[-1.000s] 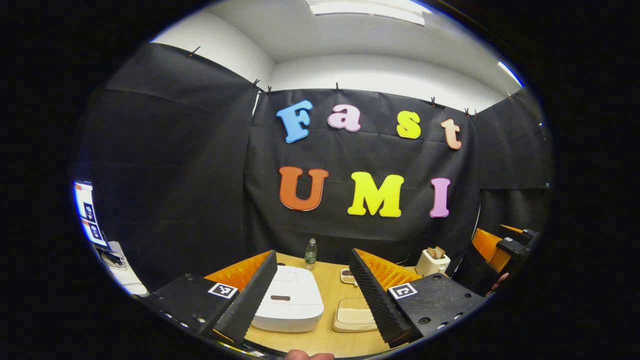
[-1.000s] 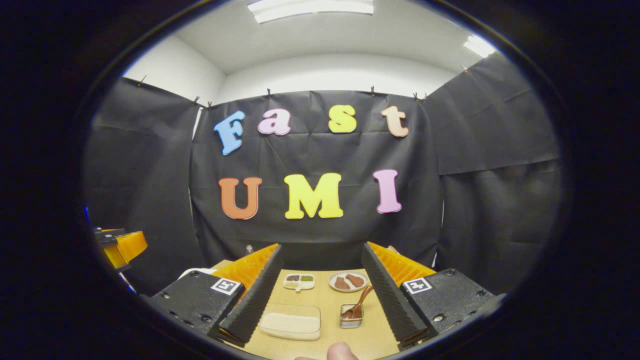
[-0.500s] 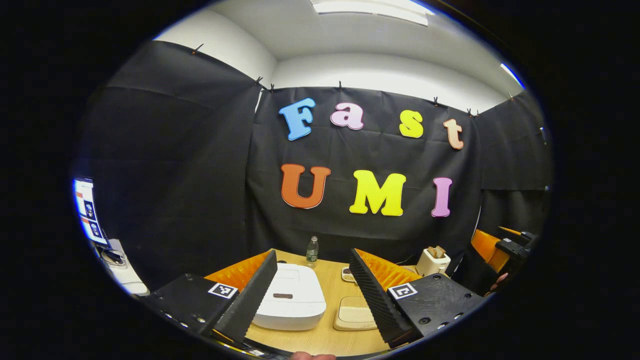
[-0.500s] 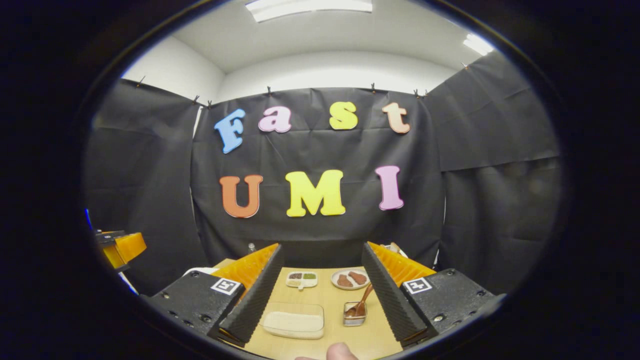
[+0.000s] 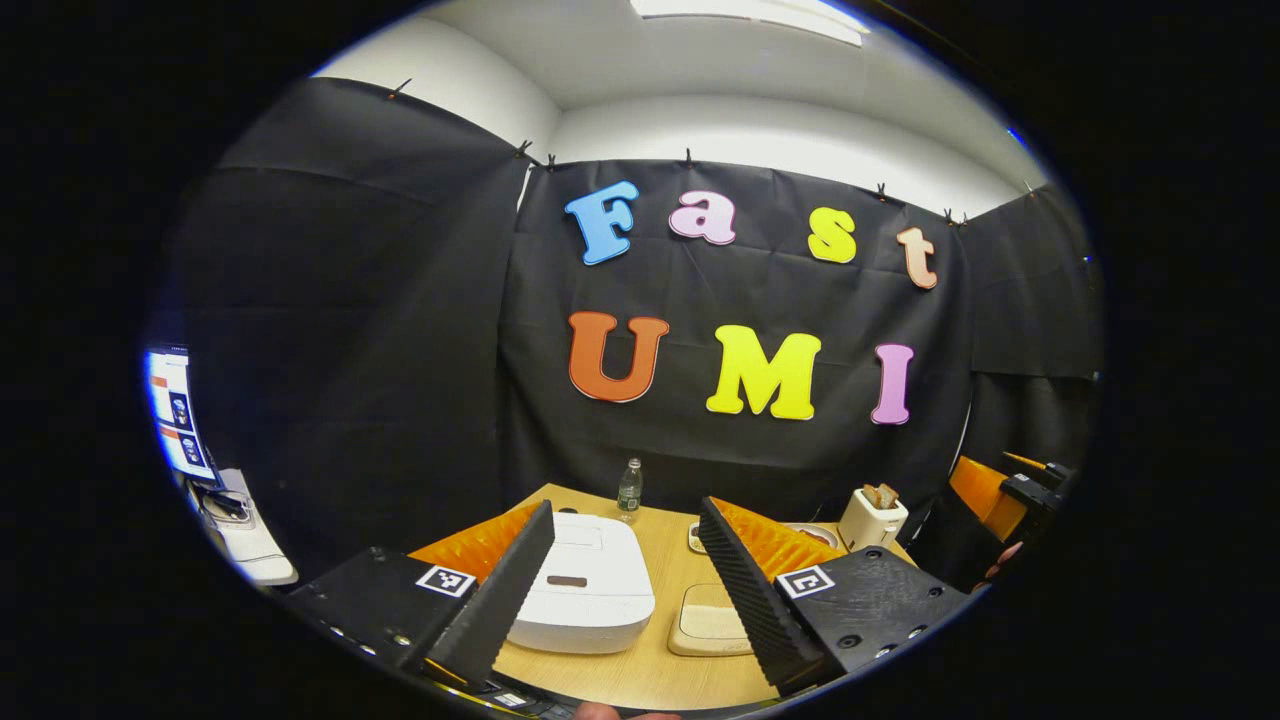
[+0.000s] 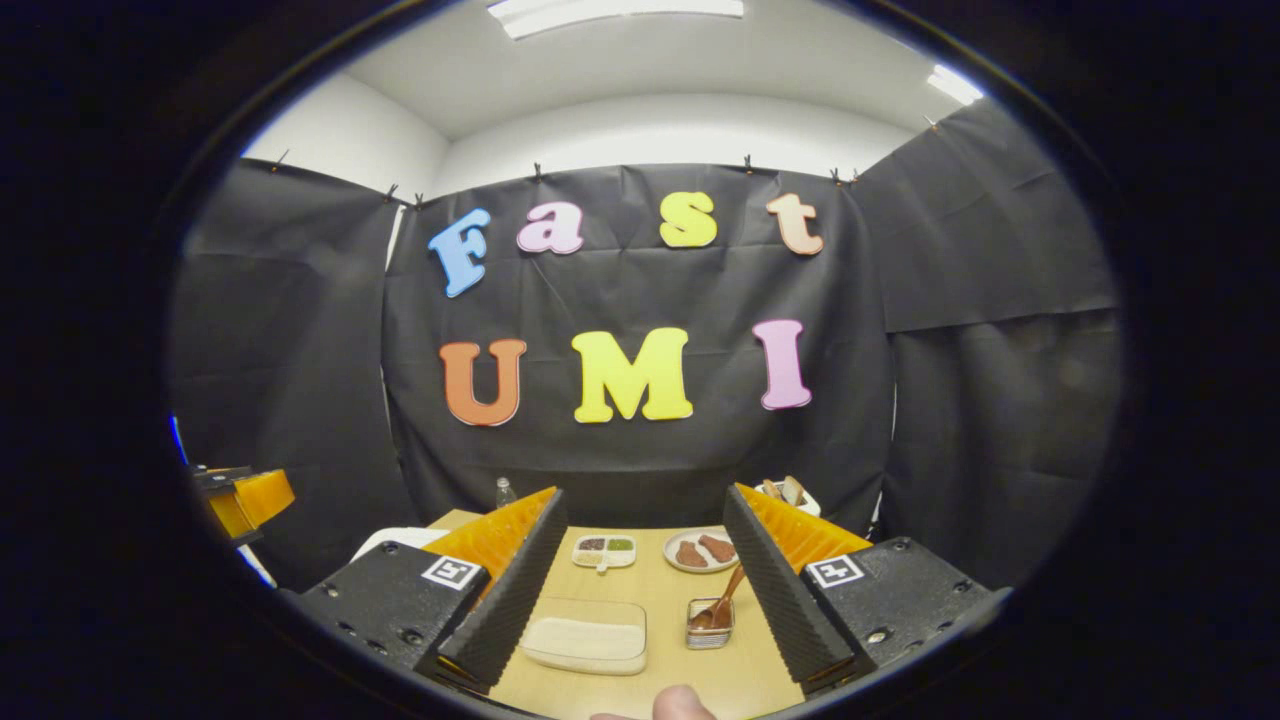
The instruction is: Close the left gripper, press the button to open the rice cooker; take a wooden spoon from the chopstick holder with the right hand, scoop a spoonful of rice and pour it into the rice cooker, then put the wooden spoon back into the chopstick holder.
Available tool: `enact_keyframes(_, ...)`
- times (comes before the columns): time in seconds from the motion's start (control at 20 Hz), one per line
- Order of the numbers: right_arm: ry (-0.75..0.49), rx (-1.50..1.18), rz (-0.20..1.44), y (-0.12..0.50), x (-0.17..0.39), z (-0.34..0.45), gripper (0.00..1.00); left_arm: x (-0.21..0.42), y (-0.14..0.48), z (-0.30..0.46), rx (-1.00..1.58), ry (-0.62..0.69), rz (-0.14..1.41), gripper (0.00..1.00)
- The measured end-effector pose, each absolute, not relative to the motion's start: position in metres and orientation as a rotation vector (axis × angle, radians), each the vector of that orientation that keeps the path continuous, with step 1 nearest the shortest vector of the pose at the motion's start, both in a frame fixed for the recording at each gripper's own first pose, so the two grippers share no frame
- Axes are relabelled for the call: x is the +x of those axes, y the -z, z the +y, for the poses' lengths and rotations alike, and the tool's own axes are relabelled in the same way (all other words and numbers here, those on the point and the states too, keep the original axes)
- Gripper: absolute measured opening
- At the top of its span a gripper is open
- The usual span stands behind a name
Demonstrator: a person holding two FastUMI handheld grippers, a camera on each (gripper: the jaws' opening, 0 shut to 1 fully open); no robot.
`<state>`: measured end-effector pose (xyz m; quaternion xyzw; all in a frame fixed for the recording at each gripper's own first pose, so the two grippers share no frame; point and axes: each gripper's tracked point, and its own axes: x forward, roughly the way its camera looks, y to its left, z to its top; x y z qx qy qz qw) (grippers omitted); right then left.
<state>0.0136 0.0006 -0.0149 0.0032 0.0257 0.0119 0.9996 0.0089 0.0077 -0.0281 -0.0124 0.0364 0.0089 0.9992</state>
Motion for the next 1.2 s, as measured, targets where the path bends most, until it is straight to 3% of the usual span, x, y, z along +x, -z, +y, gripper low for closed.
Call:
enact_keyframes(0.1,-0.034,0.005,0.076,0.023,0.018,0.0,1.0,0.01,0.034,0.008,-0.026,-0.016,0.094,0.9)
enact_keyframes(0.15,-0.039,0.005,0.084,0.024,0.02,0.0,1.0,0.011,0.038,0.009,-0.028,-0.014,0.108,0.8)
enact_keyframes(0.2,-0.039,0.005,0.087,0.025,0.023,-0.002,1.0,0.013,0.044,0.011,-0.029,-0.017,0.12,0.77)
enact_keyframes(0.3,-0.034,0.01,0.089,0.028,0.027,-0.007,1.0,0.021,0.063,0.013,-0.03,-0.019,0.174,0.76)
enact_keyframes(0.45,-0.025,0.016,0.102,0.038,0.038,-0.016,1.0,0.031,0.092,0.029,0.002,-0.073,0.271,0.27)
enact_keyframes(0.5,-0.02,0.019,0.108,0.041,0.042,-0.02,1.0,0.038,0.098,0.031,0.007,-0.074,0.289,0.22)
enact_keyframes(0.6,-0.01,0.026,0.123,0.047,0.05,-0.027,1.0,0.048,0.112,0.033,-0.003,-0.079,0.34,0.0)
enact_keyframes(1.2,0.039,0.013,0.21,0.087,0.087,-0.066,1.0,0.147,0.21,0.078,-0.083,-0.041,0.667,0.0)
